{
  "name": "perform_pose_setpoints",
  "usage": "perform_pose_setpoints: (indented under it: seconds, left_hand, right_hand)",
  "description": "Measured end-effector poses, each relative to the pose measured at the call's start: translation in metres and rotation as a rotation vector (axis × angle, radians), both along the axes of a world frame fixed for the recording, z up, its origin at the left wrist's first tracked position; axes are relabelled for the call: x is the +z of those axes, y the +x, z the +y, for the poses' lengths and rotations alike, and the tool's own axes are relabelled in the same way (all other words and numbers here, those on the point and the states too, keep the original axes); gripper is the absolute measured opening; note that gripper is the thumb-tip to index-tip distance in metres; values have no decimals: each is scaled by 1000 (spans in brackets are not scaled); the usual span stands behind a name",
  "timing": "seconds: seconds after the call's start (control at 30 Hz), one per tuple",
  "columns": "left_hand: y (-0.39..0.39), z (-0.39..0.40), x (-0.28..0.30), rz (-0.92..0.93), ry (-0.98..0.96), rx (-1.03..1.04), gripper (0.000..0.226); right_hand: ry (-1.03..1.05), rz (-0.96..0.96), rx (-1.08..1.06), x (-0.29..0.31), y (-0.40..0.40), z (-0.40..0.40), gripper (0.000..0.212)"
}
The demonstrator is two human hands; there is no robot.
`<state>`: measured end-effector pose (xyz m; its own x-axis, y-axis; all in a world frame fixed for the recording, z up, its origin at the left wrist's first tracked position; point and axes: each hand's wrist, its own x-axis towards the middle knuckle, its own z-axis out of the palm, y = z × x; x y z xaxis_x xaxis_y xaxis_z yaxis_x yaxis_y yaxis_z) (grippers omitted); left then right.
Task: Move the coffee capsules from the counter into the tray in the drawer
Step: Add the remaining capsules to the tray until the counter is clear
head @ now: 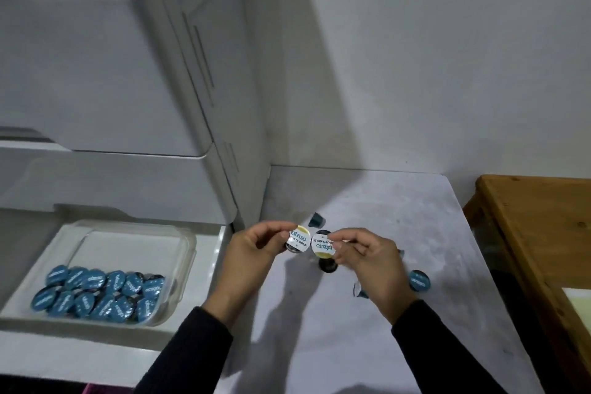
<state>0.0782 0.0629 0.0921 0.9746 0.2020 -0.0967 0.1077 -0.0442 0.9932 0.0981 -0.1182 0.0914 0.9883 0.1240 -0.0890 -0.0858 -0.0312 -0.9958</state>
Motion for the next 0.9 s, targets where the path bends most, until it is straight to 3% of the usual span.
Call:
perform_pose_setpoints:
  seconds: [0.2,0.4,0.53,0.63,0.73,0.9]
  left_hand:
    - [-7,96,33,-24,129,-42,23]
    - [-10,221,39,-9,405,-152,21]
    - [-10,309,25,52,557,-295,21]
    - [-6,367,6,84,639,-383,27]
    - [1,407,-15,109,737,-451,26]
    - [7,431,-38,110,824,-598,19]
  right_hand:
    - [-30,-74,171,25,2,81,34]
    - [-98,-74,330,31,-8,190,35]
    - [-296,-95,422,14,-17,267,35]
    - [-486,-45,477,-10,-17,317,20]
    - [-526,-3,394,-27,-15,357,13]
    - [-441,132,240,-43,-9,399,34]
